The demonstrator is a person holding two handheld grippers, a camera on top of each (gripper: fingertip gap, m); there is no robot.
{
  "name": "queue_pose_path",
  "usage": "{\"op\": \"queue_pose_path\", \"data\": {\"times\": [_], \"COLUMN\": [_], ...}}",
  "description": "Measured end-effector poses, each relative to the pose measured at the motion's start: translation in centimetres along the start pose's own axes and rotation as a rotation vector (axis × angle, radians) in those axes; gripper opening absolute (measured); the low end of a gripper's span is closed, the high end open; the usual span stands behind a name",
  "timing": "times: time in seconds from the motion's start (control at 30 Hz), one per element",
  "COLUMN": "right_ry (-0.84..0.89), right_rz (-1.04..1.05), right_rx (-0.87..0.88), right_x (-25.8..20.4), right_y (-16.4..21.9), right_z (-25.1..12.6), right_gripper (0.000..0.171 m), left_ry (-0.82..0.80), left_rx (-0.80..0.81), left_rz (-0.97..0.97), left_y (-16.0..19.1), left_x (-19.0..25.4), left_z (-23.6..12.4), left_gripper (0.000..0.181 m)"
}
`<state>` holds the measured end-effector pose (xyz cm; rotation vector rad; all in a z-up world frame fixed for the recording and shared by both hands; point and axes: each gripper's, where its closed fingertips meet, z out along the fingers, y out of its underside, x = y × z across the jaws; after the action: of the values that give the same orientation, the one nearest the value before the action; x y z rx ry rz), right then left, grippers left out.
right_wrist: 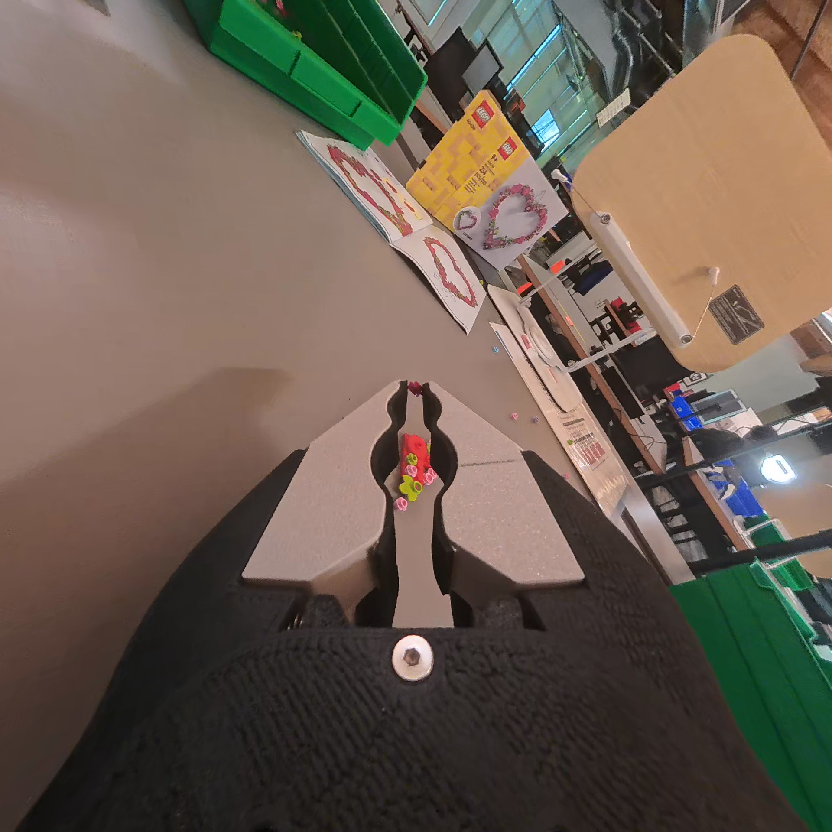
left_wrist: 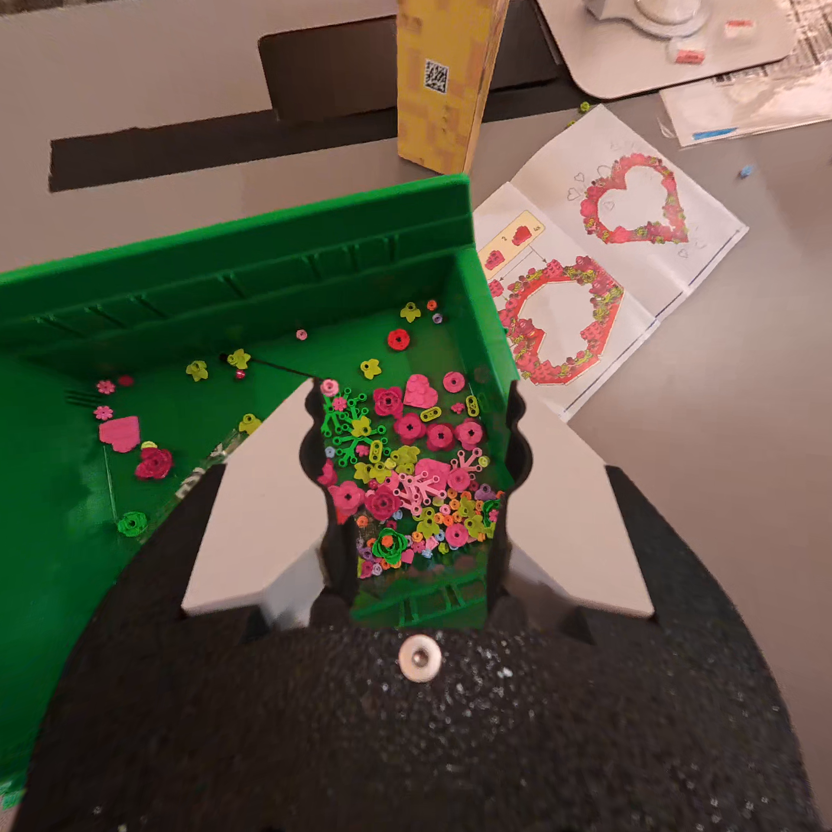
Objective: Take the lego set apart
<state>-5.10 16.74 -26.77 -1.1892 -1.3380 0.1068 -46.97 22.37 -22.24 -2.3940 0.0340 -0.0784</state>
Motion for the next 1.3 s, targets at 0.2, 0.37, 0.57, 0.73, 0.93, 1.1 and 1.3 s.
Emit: {"op": "queue_pose_path", "data": {"times": [0.2, 0.37, 0.57, 0.73, 0.93, 1.1, 1.3], "right_ry": [0.017, 0.031, 0.033, 0.046, 0.059, 0.033, 0.006], "right_rz": [-0.029, -0.025, -0.027, -0.032, -0.051, -0.054, -0.071], "right_rx": [-0.005, -0.003, 0.002, 0.019, 0.054, 0.172, 0.265], "right_x": [-0.1, 0.1, 0.1, 0.4, 0.5, 0.1, -0.4], "right_y": [-0.1, -0.2, -0.2, -0.5, -1.0, -2.8, -4.0], "right_z": [0.0, 0.0, -0.1, -0.2, -0.5, -1.5, -2.4], "right_gripper": [0.005, 0.005, 0.005, 0.005, 0.005, 0.005, 0.006], "left_ry": [0.095, 0.139, 0.148, 0.38, 1.15, 1.299, 1.428], "left_rx": [-0.017, -0.025, 0.009, 0.254, 0.288, 0.135, 0.012], "left_rz": [-0.136, -0.206, -0.196, -0.025, 0.145, 0.264, 0.197], "left_y": [1.0, 1.5, 1.1, -1.7, 3.3, 7.8, 8.6], "left_x": [0.2, 0.0, 0.2, 10.3, 32.8, 40.8, 42.6], "left_z": [0.5, 0.5, -0.7, -3.2, -6.3, -3.6, -2.9], "left_gripper": [0.098, 0.104, 0.1, 0.089, 0.052, 0.045, 0.032]}}
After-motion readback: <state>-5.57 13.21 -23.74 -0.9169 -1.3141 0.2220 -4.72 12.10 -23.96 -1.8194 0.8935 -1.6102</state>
